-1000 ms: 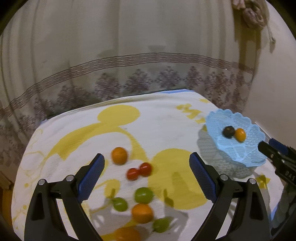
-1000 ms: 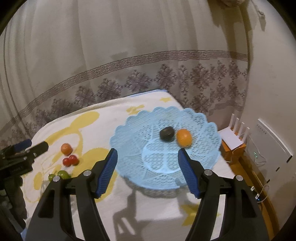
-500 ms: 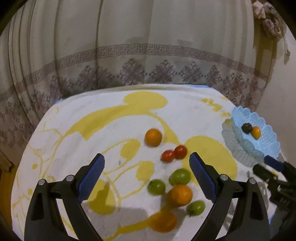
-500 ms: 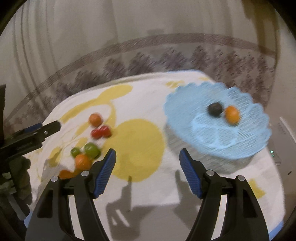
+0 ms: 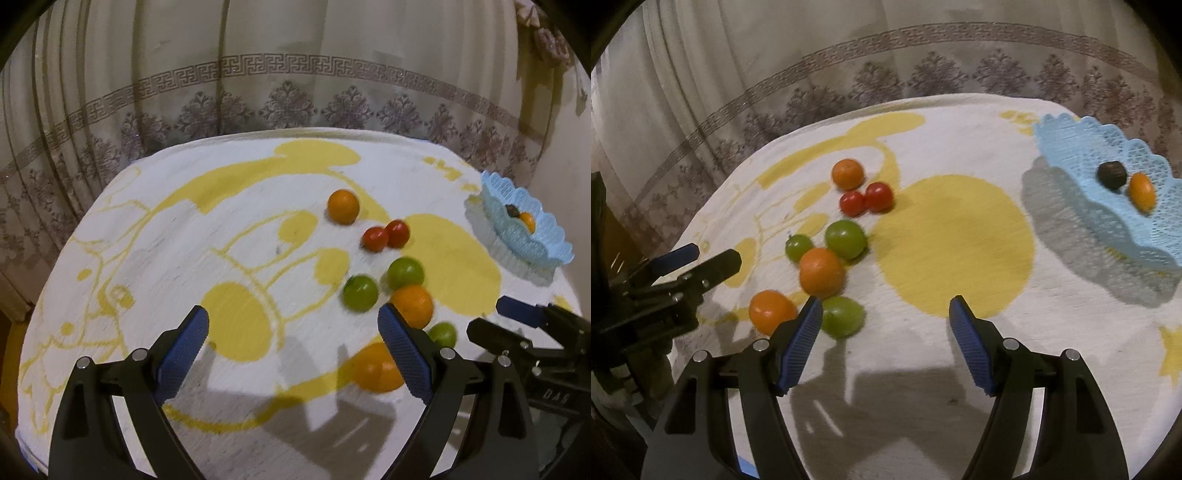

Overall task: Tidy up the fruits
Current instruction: 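Move both open tools back toward the remaining fruit, then grasp the green tomato with the right tool while the left tool grasps an orange, then carry both fruits to the blue basket and open both tools to release them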

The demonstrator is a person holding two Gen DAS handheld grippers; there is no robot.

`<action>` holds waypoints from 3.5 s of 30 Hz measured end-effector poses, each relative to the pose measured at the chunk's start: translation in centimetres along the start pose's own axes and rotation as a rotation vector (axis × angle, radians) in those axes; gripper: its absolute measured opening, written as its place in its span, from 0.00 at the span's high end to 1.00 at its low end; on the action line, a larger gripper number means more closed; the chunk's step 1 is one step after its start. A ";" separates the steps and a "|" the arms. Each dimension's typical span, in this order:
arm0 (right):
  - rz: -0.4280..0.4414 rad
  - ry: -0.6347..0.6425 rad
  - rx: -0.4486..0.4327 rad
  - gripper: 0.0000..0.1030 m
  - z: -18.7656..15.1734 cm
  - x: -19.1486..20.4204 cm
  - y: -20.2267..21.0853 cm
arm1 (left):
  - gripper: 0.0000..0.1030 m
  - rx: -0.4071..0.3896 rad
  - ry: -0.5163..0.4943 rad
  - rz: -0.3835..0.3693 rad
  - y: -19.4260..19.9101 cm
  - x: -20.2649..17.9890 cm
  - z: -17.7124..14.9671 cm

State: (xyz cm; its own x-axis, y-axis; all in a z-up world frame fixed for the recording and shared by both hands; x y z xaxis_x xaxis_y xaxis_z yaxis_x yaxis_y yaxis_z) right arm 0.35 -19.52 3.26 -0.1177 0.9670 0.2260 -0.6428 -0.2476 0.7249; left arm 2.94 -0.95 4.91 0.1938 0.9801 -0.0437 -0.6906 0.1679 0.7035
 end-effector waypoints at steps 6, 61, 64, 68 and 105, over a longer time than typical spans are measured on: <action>0.027 0.017 0.027 0.31 -0.2 0.8 -0.9 | 0.11 0.023 0.016 0.003 -0.1 1.0 -1.4; -0.020 0.012 -0.021 0.61 0.2 -1.1 -0.5 | 0.27 0.117 -0.022 -0.081 -2.9 -3.4 -3.6; -0.021 0.013 -0.021 0.61 0.2 -1.1 -0.5 | 0.42 0.113 -0.031 -0.106 -2.6 -3.8 -3.6; -0.020 0.011 -0.024 0.61 0.3 -1.1 -0.5 | 0.58 0.110 -0.050 -0.135 -2.3 -4.6 -3.7; -0.075 -0.011 -0.138 0.61 1.5 -3.7 4.3 | 0.58 0.026 -0.089 -0.108 0.1 -7.6 -0.4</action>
State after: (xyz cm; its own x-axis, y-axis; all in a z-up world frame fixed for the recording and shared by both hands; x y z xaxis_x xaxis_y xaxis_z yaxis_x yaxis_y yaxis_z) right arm -0.81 -24.29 6.54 -0.0576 0.9815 0.1828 -0.7474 -0.1638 0.6439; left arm 1.16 -8.33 5.06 0.3283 0.9428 -0.0577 -0.6446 0.2682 0.7160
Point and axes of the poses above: each gripper's, at about its wrist camera, not at the fingertips, and y roughly against the way its jaws point, x to its left, z to its top, the point moved 1 cm from there along -y, roughly the way its jaws point, and after that the axes turned 4 degrees about y, right-handed, at the moved point
